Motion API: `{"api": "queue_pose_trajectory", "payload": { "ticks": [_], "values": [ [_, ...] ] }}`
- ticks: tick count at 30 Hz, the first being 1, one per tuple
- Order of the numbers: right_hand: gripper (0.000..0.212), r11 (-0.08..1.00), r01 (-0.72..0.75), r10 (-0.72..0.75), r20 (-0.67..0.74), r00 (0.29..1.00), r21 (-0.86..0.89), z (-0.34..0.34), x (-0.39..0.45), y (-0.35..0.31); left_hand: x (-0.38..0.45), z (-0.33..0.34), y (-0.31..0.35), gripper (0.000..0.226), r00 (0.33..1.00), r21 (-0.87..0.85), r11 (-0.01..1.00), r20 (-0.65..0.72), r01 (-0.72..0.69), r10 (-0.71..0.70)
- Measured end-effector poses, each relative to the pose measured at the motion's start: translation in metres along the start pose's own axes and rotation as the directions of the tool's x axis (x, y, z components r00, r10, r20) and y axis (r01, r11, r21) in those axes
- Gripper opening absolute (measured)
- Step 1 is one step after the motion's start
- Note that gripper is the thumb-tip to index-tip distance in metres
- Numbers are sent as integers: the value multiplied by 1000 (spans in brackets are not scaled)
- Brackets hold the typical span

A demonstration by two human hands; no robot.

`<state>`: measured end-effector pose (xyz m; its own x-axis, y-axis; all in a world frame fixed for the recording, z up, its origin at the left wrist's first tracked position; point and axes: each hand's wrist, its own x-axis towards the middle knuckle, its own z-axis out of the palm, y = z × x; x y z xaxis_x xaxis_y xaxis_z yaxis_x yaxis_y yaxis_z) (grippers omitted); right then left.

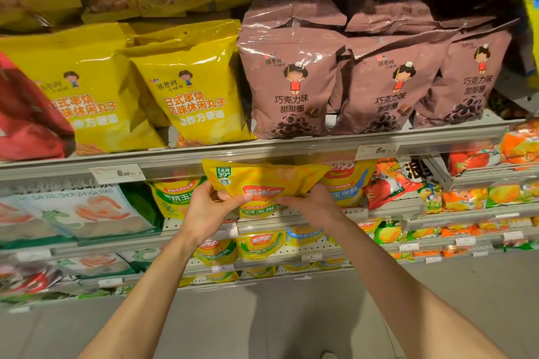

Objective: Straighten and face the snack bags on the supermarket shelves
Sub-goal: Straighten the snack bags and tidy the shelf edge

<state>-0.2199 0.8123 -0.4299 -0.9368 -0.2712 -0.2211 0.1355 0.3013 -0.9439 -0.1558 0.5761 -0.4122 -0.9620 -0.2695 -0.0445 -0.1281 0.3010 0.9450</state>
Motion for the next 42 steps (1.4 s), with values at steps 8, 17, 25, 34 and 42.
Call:
{"api": "queue_pose_trajectory", "payload": {
  "ticks": [8, 17, 25, 34, 42],
  "values": [
    [34, 999, 50, -50, 0, 999, 21, 11, 25, 0, 9, -4, -8, 31, 997, 2, 1000, 80, 16, -16],
    [32, 998, 58, -59, 28, 998, 20, 23, 34, 20, 14, -5, -17, 39, 987, 31, 999, 156, 36, -40],
    [36, 999, 23, -24, 24, 999, 29, 27, 38, 18, 21, 2, -28, 28, 991, 18, 994, 70, 111, -112],
    [27, 998, 4, -3, -20, 1000, 64, 37, 38, 25, 15, 17, -36, 22, 994, -98, 992, -66, 86, -92],
    [25, 998, 47, -42, -109, 993, 43, 51, 28, 38, 3, 30, -54, 39, 979, 55, 996, -197, 64, -52]
  ]
}}
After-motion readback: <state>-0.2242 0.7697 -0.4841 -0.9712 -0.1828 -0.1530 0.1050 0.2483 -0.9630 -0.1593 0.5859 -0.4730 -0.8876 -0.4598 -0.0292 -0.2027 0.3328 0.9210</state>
